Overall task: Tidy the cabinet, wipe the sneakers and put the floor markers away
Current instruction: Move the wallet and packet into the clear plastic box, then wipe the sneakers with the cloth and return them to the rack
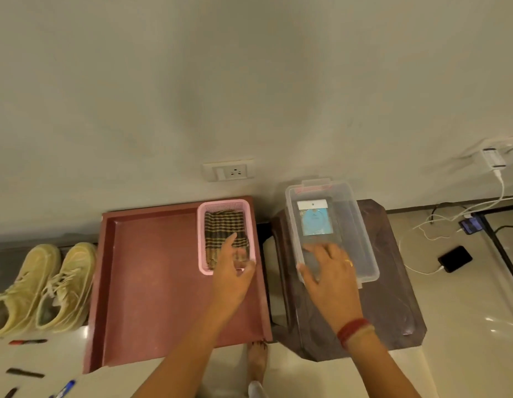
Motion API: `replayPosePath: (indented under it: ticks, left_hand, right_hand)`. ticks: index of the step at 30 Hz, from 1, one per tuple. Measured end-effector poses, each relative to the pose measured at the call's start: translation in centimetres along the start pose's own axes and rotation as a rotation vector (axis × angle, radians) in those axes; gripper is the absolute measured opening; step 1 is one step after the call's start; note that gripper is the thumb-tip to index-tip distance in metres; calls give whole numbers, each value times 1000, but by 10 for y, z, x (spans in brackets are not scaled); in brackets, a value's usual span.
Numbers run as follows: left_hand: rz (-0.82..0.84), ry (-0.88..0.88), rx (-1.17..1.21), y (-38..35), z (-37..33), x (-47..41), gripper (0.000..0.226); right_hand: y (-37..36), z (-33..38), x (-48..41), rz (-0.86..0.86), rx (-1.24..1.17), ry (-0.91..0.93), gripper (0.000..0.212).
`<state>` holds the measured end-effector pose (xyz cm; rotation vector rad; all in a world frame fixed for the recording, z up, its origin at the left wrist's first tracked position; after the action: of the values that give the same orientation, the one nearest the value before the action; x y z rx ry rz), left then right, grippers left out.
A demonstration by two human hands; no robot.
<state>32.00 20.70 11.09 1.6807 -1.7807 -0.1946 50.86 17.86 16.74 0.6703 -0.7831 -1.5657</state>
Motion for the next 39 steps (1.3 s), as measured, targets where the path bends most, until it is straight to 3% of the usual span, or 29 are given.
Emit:
replayPosePath:
  ticks: [4,9,13,19,25,31,35,39]
  left_hand:
    - [-162,5,-4,49,39,14,51]
    - [-289,44,-50,92,94,17,47]
    - [-361,47,-142,115,150,4,45]
    - [-292,39,-216,125,211,-24,42]
    - [-252,54,-261,122,217,-41,44]
    - [-212,34,-305,136,229,-46,43]
    - [-386,-6,-294,181,237,-23,32]
    - [-586,91,-433,236,286,12,33]
  right_hand:
    - [-51,53,19,128,-286,106,16]
    - [-157,69,-20,215,-383,22,15]
    - [-236,56,-74,258,-249,-74,33]
    - [-318,43,-123,472,46,120,55]
    - [-337,28,-126,579,201,46,71]
    - [-323,39,-136,368,154,84,66]
    - [-277,66,-132,109,-265,6,32]
    - [-233,120,-85,-27,-593,26,40]
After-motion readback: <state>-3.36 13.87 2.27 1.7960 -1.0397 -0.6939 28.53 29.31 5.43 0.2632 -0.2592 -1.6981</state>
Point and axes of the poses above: each hand's wrist, its own x-axis away from the middle knuckle, its own y-axis out of the back of the hand, z = x × y, the point moved 1 cm from there along -x, towards the middle knuckle, and after that the axes turned 12 degrees about -x, right-handed, at the moved point
